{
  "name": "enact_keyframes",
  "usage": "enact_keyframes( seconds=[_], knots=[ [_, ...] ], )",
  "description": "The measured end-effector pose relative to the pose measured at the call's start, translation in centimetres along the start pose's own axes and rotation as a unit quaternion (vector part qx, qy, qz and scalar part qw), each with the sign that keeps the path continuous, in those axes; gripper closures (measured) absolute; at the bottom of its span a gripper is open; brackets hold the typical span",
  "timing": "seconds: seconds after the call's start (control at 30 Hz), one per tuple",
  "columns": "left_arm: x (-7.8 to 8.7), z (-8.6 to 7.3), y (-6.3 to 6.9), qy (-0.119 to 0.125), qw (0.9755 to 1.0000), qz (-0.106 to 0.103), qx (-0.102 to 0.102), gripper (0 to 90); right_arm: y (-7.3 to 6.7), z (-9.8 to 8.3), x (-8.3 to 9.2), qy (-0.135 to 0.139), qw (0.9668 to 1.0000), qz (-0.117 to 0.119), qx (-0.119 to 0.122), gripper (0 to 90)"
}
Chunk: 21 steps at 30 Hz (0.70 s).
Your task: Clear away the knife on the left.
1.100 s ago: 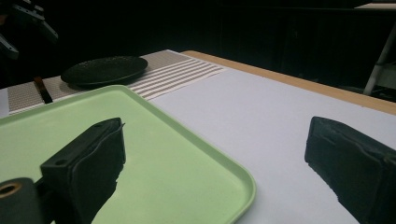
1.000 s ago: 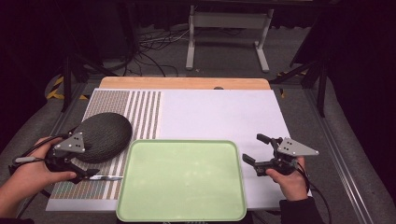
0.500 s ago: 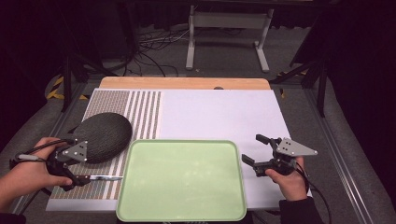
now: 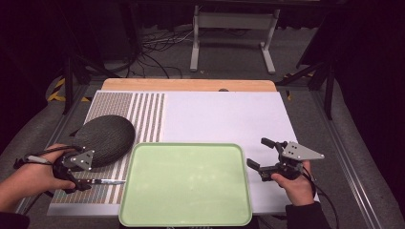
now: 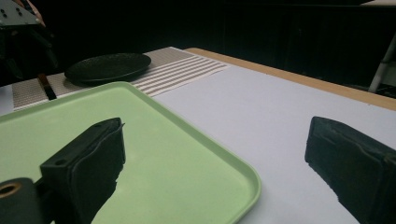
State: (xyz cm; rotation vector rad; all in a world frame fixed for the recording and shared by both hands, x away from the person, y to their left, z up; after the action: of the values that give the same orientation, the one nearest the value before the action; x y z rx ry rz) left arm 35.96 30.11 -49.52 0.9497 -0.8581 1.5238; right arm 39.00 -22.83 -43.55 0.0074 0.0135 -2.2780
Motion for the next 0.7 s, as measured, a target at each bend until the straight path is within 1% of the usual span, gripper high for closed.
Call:
enact_keyframes(
  seconds=[0.13,0.2,0.27,0.4,0.43,0.47,0.53,0.57,0.63,0.7],
  knots=[
    [-0.5,-0.4,-0.1,-0.007,0.9998,-0.015,-0.008,36.1,0.0,0.0,0.0,-0.001,1.0000,0.001,0.001,5.9],
    [-0.7,-0.6,-0.2,-0.012,0.9997,-0.017,-0.010,38.3,-0.1,0.0,0.0,-0.001,1.0000,0.001,0.001,5.8],
    [-0.8,-0.9,-0.3,-0.021,0.9996,-0.016,-0.012,40.6,-0.1,0.0,0.0,0.000,1.0000,0.001,0.001,5.8],
    [-1.0,-1.4,-0.4,-0.046,0.9988,-0.015,-0.005,45.6,-0.2,-0.1,0.0,-0.002,1.0000,0.004,0.001,5.8],
    [-1.1,-1.4,-0.5,-0.050,0.9986,-0.017,-0.010,47.2,-0.2,-0.1,-0.1,-0.003,1.0000,0.004,0.000,5.8],
    [-1.2,-1.5,-0.4,-0.056,0.9983,-0.017,-0.003,48.6,-0.2,-0.2,-0.1,-0.006,1.0000,0.004,0.001,5.9],
    [-1.5,-1.6,-0.4,-0.061,0.9979,-0.020,-0.007,51.7,-0.2,-0.2,-0.1,-0.007,1.0000,0.006,0.001,5.9],
    [-1.5,-1.7,-0.4,-0.069,0.9974,-0.020,-0.008,53.0,-0.3,-0.2,-0.1,-0.006,1.0000,0.008,0.000,5.9],
    [-1.7,-1.8,-0.5,-0.078,0.9967,-0.018,-0.012,55.2,-0.3,-0.2,-0.1,-0.006,0.9999,0.009,0.000,5.9],
    [-1.7,-1.8,-0.7,-0.086,0.9960,-0.019,-0.019,59.9,-0.4,-0.2,-0.1,-0.006,0.9999,0.011,0.000,5.9]
  ],
)
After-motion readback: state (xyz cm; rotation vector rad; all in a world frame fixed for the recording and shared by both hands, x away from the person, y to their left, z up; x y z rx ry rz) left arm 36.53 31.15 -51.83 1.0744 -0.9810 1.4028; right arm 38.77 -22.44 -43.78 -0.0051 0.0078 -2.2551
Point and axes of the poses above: each handheld gripper's, and its own axes: x roughly backward along the jaws, z roughly out of its top, y roughly to its right, the point moved 9 cm from there along -x, roughly forward along the jaws, and after that the axes turned 15 degrees about y, right-handed, at the moved point
